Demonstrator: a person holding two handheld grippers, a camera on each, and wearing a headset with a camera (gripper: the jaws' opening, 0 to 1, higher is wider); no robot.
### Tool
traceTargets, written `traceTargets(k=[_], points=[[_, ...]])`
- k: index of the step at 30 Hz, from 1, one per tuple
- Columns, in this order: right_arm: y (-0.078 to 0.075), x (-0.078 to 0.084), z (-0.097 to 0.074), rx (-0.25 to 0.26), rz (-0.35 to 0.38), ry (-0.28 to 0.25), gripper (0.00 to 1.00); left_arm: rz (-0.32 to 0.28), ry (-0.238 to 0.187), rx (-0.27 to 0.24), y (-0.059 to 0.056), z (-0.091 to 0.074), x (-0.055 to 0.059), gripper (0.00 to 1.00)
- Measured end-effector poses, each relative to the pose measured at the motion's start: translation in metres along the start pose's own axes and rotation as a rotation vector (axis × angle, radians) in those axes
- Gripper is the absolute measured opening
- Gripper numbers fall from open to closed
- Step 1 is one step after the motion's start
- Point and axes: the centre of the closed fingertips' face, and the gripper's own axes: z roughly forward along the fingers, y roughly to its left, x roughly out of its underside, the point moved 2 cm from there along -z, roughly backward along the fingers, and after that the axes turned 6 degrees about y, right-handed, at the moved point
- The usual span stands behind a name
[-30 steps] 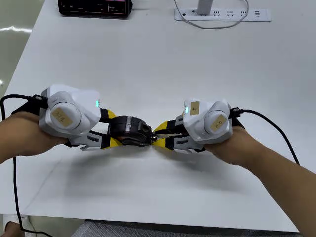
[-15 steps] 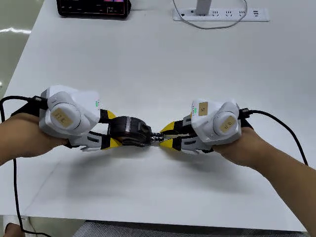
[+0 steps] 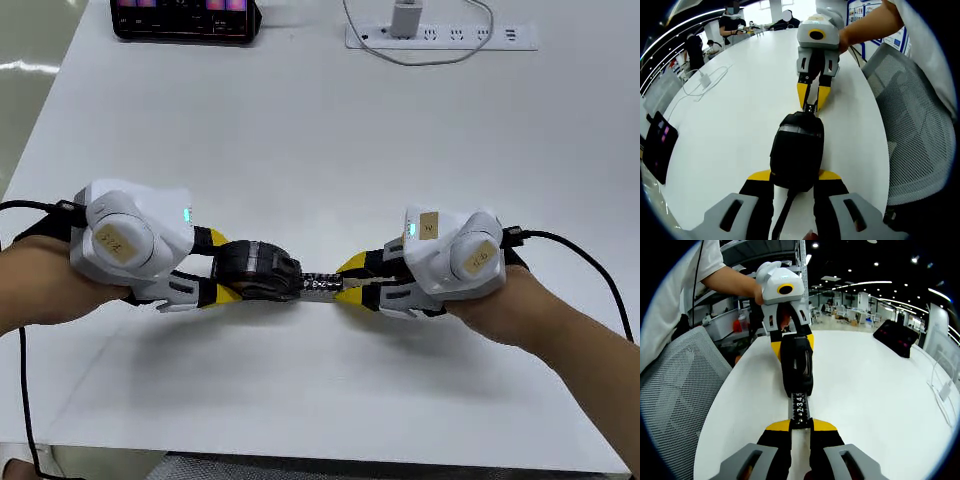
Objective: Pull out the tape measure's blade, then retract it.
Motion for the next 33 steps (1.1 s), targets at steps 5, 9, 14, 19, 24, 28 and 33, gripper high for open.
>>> traceTargets(k=[5, 9, 14, 19, 24, 28, 33], points=[[-0.002, 0.005, -0.005, 0.003, 0.004, 0.007, 0.09, -0.001, 0.000, -0.002, 0.000, 0.000, 0.000, 0.25], [-0.003, 0.009, -0.009, 0.004, 0.002, 0.013, 0.09, -0.006, 0.001, -0.003, 0.000, 0.000, 0.000, 0.25], [-0.005, 0.013, -0.014, 0.007, 0.002, 0.020, 0.09, -0.008, 0.002, -0.003, 0.000, 0.000, 0.000, 0.25], [-0.004, 0.017, -0.019, 0.011, 0.003, 0.029, 0.09, -0.009, 0.003, -0.004, 0.000, 0.001, -0.001, 0.25], [-0.005, 0.025, -0.025, 0.013, 0.004, 0.040, 0.09, -0.007, 0.005, -0.005, 0.000, 0.001, -0.001, 0.25], [-0.006, 0.028, -0.028, 0.015, 0.005, 0.048, 0.09, -0.009, 0.004, -0.004, 0.000, 0.001, -0.001, 0.25], [-0.006, 0.032, -0.032, 0.018, 0.005, 0.056, 0.09, -0.010, 0.005, -0.005, 0.000, 0.001, -0.001, 0.25]])
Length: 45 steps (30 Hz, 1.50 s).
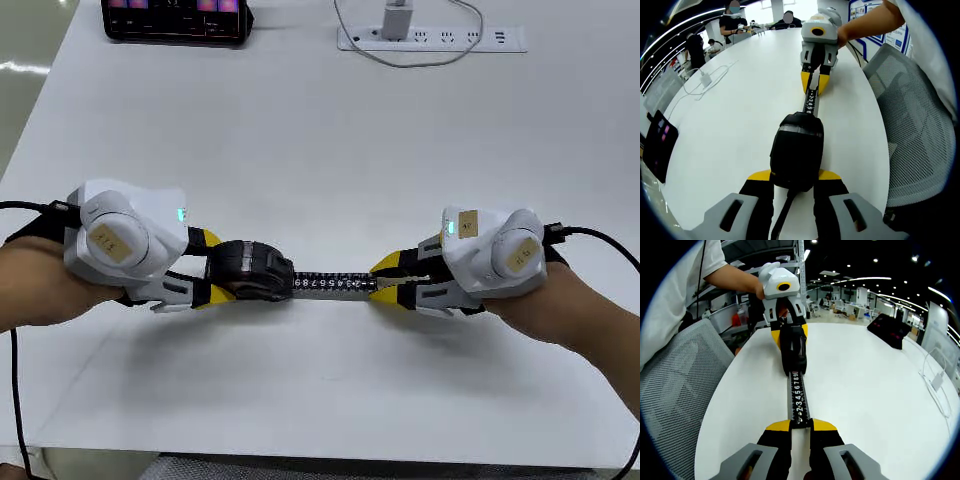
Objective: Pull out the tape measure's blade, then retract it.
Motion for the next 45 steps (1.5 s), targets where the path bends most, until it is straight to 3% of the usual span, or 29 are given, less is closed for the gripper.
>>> traceTargets(k=[45], points=[[-0.001, 0.031, -0.035, 0.037, 0.004, 0.058, 0.09, -0.003, 0.002, -0.006, 0.000, 0.000, -0.001, 0.25]])
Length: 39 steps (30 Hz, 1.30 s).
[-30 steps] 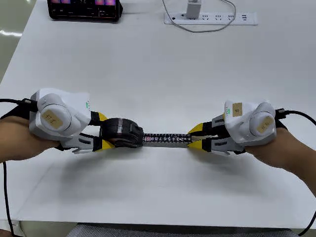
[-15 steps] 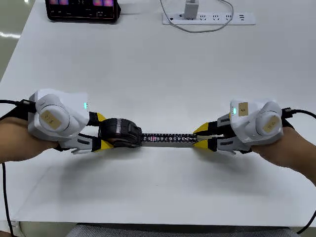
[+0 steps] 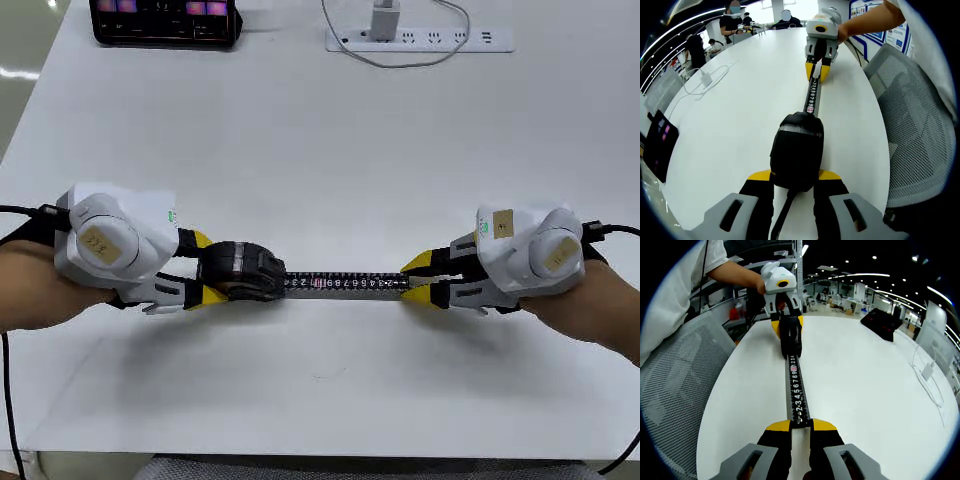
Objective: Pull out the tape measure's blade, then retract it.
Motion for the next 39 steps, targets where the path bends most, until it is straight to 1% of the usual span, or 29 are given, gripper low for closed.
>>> traceTargets(k=[6, 18, 31, 39], points=[[0.002, 0.004, -0.003, 0.001, -0.004, 0.013, 0.09, -0.001, 0.002, -0.002, 0.000, 0.000, -0.001, 0.25], [0.000, 0.011, -0.010, 0.007, -0.003, 0.029, 0.09, -0.004, 0.003, -0.003, 0.001, 0.000, 0.000, 0.25], [-0.004, 0.024, -0.020, 0.009, -0.007, 0.056, 0.09, -0.006, 0.006, -0.005, 0.001, 0.000, 0.000, 0.25], [-0.004, 0.028, -0.025, 0.010, -0.009, 0.069, 0.09, -0.006, 0.007, -0.006, 0.001, 0.000, 0.000, 0.25]])
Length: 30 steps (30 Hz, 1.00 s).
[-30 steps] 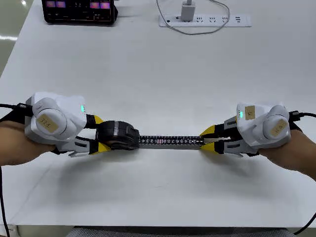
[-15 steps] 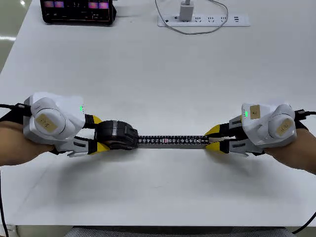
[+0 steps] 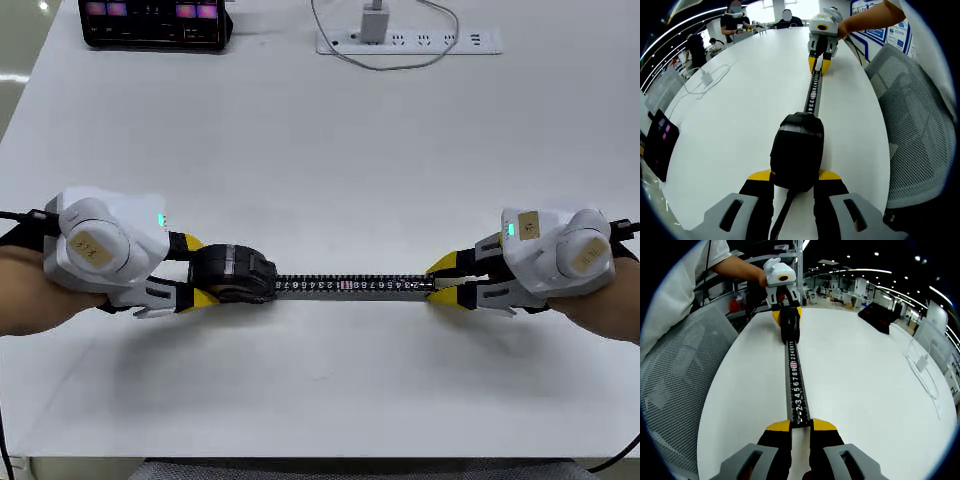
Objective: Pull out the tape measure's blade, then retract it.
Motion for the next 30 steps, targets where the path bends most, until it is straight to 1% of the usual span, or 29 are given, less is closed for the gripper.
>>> traceTargets(k=[15, 20, 30], points=[[-0.001, 0.012, -0.010, 0.002, -0.005, 0.028, 0.09, 0.001, 0.002, 0.001, 0.000, 0.000, 0.000, 0.25], [-0.003, 0.017, -0.014, 0.002, -0.012, 0.050, 0.09, 0.000, 0.002, 0.000, -0.001, 0.000, 0.000, 0.25], [-0.004, 0.025, -0.018, 0.001, -0.009, 0.067, 0.08, 0.002, 0.004, 0.003, 0.000, 0.000, -0.001, 0.25]])
